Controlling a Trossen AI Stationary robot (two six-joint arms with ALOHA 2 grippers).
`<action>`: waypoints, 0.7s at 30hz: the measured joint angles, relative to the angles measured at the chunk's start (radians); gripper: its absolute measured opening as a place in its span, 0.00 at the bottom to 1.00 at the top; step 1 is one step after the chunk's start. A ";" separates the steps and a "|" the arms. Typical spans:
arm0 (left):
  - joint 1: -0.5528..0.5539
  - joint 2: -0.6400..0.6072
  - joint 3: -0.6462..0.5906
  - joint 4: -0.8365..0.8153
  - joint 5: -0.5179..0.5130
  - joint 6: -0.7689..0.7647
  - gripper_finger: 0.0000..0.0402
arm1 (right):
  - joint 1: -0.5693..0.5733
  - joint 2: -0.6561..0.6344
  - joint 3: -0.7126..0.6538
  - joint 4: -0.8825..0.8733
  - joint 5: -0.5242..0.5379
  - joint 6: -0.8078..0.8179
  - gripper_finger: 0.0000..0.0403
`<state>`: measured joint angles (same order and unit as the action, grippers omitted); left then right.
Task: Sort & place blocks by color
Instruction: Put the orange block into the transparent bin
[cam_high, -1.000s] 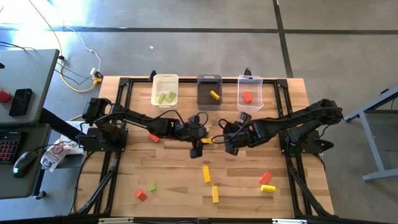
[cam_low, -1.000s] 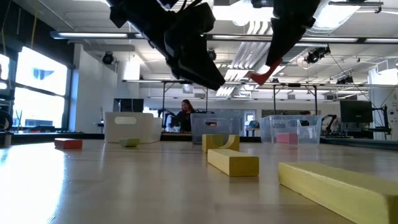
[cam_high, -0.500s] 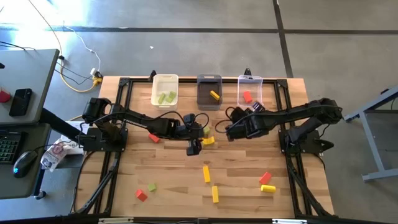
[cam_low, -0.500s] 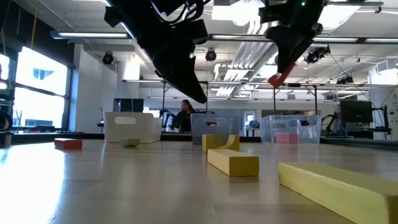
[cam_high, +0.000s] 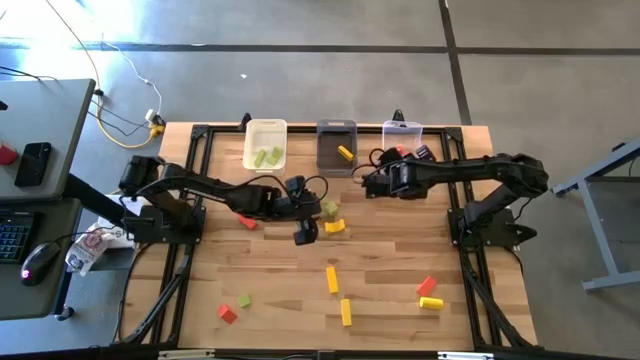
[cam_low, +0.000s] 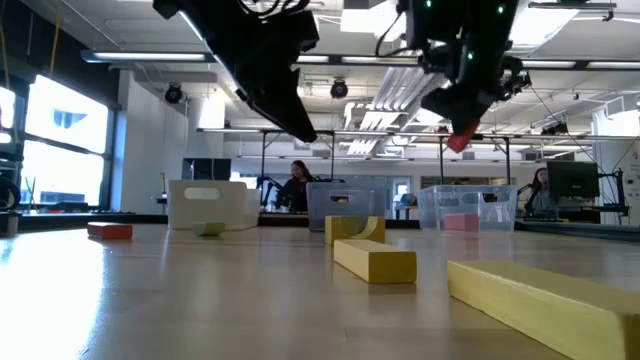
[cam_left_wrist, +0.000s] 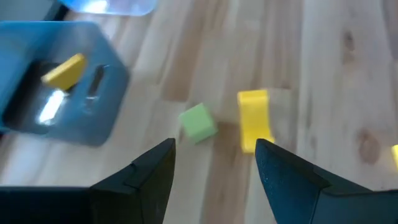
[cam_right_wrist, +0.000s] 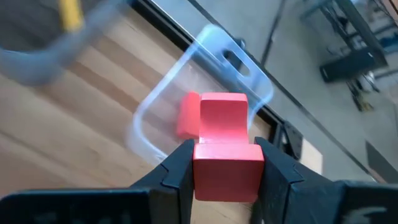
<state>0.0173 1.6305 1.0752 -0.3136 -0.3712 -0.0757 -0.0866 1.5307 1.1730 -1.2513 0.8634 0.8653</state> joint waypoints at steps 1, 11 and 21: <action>-0.002 -0.009 0.000 -0.010 -0.016 0.000 0.51 | -0.015 0.000 -0.015 0.001 -0.002 0.007 0.26; -0.005 -0.077 0.000 -0.179 -0.097 -0.027 0.51 | -0.157 0.000 -0.098 0.088 -0.007 -0.014 0.26; -0.007 -0.076 0.000 -0.289 -0.085 -0.089 0.51 | -0.306 0.000 -0.223 0.412 -0.050 -0.215 0.26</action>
<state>0.0105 1.5543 1.0752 -0.6029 -0.4566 -0.1650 -0.3930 1.5307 0.9500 -0.8394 0.8137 0.6502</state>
